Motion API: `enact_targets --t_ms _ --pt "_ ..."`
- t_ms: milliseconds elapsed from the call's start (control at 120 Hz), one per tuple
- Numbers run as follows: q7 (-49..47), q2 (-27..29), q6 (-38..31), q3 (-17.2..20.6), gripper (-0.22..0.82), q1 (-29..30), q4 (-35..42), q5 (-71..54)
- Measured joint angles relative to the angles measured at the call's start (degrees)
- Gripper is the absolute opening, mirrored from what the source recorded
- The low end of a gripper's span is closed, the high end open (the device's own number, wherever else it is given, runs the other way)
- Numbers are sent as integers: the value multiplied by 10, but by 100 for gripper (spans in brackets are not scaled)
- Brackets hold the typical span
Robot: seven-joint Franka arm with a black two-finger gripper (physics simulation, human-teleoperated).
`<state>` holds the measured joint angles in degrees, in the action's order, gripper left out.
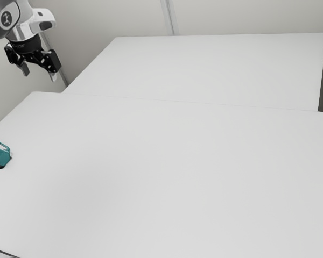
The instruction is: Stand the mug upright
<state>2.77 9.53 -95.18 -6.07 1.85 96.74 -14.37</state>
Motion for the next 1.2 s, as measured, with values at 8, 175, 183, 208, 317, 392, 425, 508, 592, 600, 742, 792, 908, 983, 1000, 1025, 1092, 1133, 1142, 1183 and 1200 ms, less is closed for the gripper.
enact_targets --t_ms 8,175,183,208,317,392,425,508,592,600,742,792,908,983,1000,1025,1092,1133,1142,1183,1200 --pt "1 0 -1 0 60 0 1 0" --pt "16 2 -15 0 60 1 10 0" --pt "16 1 -16 0 60 1 10 0" --pt "18 1 -19 0 60 1 11 0" --pt "26 -3 -32 -2 60 34 11 4" --pt "30 -12 -37 -2 60 83 12 27" --pt "33 -16 -36 -3 60 112 15 46" --pt "43 -22 -32 -3 60 202 32 105" --pt "63 -47 -29 -3 60 276 36 160" --pt "65 -51 -29 -3 60 282 37 165" --pt "120 -116 -29 -3 60 375 20 240" --pt "143 -141 -30 -5 60 400 5 259" --pt "202 -195 -32 -6 60 420 -27 294" --pt "241 -222 -33 -7 60 442 -46 311" --pt "249 -228 -33 -6 60 448 -49 314" --pt "262 -241 -33 -6 60 459 -59 320" --pt "297 -274 -33 -7 60 478 -83 337" --pt "318 -290 -32 -8 60 484 -97 344" --pt "323 -293 -32 -8 60 487 -101 346" --pt "344 -308 -29 -8 60 499 -116 356" --pt "353 -314 -28 -8 60 503 -121 360"
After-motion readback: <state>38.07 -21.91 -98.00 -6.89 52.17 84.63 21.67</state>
